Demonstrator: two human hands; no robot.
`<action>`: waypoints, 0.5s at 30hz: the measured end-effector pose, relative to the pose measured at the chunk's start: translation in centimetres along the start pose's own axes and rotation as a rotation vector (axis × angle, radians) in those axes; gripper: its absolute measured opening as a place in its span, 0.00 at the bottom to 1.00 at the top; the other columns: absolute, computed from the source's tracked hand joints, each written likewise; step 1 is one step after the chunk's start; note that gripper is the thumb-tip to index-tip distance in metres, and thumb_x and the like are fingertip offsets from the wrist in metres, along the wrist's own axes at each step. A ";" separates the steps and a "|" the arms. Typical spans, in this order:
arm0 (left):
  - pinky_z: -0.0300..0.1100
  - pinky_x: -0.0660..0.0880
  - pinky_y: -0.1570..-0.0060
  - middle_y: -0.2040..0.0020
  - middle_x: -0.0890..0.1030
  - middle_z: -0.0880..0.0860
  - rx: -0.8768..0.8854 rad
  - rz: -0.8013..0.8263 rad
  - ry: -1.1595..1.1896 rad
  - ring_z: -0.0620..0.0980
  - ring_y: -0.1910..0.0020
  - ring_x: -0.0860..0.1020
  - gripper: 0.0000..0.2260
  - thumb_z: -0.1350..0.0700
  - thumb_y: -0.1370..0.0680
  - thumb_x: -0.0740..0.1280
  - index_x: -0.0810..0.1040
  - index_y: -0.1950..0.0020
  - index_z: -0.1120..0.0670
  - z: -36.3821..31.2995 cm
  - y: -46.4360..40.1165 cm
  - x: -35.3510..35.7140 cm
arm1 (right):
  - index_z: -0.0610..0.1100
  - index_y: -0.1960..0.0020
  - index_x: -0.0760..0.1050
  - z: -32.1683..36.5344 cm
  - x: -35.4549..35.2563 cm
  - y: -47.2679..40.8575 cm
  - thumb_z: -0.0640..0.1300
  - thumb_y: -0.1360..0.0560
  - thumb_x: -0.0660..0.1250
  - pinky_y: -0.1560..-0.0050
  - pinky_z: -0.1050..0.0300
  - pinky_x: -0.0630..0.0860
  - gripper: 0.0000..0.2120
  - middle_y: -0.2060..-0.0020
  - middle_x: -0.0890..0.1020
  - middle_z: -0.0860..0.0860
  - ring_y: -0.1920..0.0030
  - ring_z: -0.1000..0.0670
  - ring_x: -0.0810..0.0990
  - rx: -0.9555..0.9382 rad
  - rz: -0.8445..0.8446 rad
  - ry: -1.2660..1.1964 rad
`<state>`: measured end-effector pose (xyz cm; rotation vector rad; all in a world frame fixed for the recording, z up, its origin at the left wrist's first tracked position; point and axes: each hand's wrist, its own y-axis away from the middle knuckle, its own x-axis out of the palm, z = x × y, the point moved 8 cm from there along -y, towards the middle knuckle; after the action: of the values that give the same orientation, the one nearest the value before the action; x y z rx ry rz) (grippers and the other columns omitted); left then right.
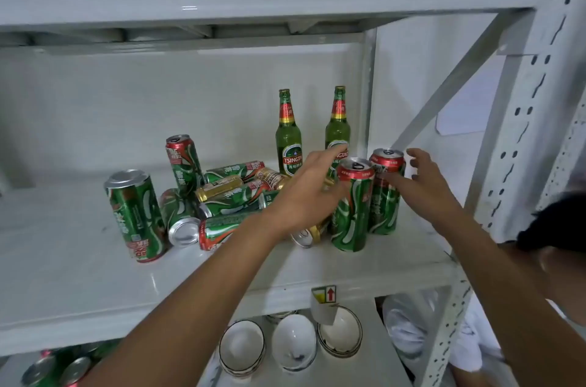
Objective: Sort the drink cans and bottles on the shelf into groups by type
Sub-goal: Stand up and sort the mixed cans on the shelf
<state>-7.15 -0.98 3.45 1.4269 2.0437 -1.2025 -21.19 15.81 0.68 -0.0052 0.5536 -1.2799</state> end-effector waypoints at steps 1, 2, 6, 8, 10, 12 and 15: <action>0.44 0.68 0.35 0.21 0.63 0.45 -0.005 0.032 0.050 0.42 0.31 0.66 0.29 0.48 0.17 0.65 0.57 0.19 0.38 -0.1 -0.5 0.4 | 0.49 0.20 0.58 -0.2 0.1 -0.4 0.53 0.24 0.73 0.33 0.47 0.69 0.38 0.23 0.65 0.45 0.26 0.42 0.68 0.024 0.006 -0.020; 0.42 0.66 0.36 0.21 0.63 0.46 -0.017 0.065 0.077 0.42 0.31 0.65 0.29 0.48 0.17 0.66 0.57 0.18 0.40 -0.1 -0.9 0.7 | 0.49 0.21 0.58 -0.4 0.2 -0.7 0.52 0.24 0.74 0.36 0.49 0.69 0.38 0.24 0.66 0.45 0.27 0.42 0.69 0.034 0.016 -0.047; 0.27 0.62 0.42 0.28 0.68 0.47 0.002 0.092 0.068 0.40 0.33 0.66 0.26 0.48 0.18 0.68 0.65 0.22 0.44 0.4 -1.7 1.9 | 0.49 0.25 0.63 -0.8 1.1 -1.3 0.48 0.25 0.75 0.44 0.53 0.71 0.34 0.33 0.73 0.49 0.39 0.47 0.75 0.016 0.078 -0.082; 0.23 0.64 0.47 0.34 0.71 0.45 0.036 0.064 0.084 0.40 0.37 0.70 0.23 0.49 0.19 0.69 0.68 0.26 0.43 0.5 -1.9 2.0 | 0.51 0.27 0.66 -0.8 1.3 -1.5 0.48 0.26 0.75 0.45 0.54 0.71 0.31 0.38 0.75 0.52 0.43 0.51 0.77 0.000 0.088 -0.097; 0.22 0.67 0.49 0.36 0.73 0.45 0.038 0.040 0.117 0.40 0.41 0.73 0.23 0.52 0.20 0.71 0.69 0.27 0.42 0.8 -1.9 2.2 | 0.52 0.28 0.66 -1.1 1.5 -1.6 0.48 0.26 0.75 0.45 0.54 0.71 0.30 0.41 0.76 0.54 0.46 0.57 0.77 -0.006 0.104 -0.097; 0.21 0.68 0.49 0.38 0.73 0.44 0.060 0.009 0.146 0.37 0.42 0.74 0.23 0.54 0.21 0.72 0.70 0.28 0.43 1.0 -1.9 2.3 | 0.52 0.29 0.66 -1.5 1.7 -1.8 0.47 0.27 0.75 0.45 0.54 0.72 0.30 0.44 0.76 0.56 0.46 0.60 0.76 -0.004 0.104 -0.114; 0.23 0.69 0.43 0.36 0.74 0.46 0.099 -0.001 0.134 0.39 0.41 0.74 0.26 0.55 0.22 0.74 0.69 0.27 0.45 1.2 -1.7 2.3 | 0.53 0.29 0.66 -1.2 1.8 -1.8 0.48 0.27 0.75 0.48 0.55 0.73 0.30 0.47 0.76 0.61 0.46 0.59 0.77 -0.007 0.084 -0.124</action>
<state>-9.86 -0.83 1.88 1.5921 2.0989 -1.2552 -23.00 13.99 -0.53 -0.0666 0.4473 -1.1869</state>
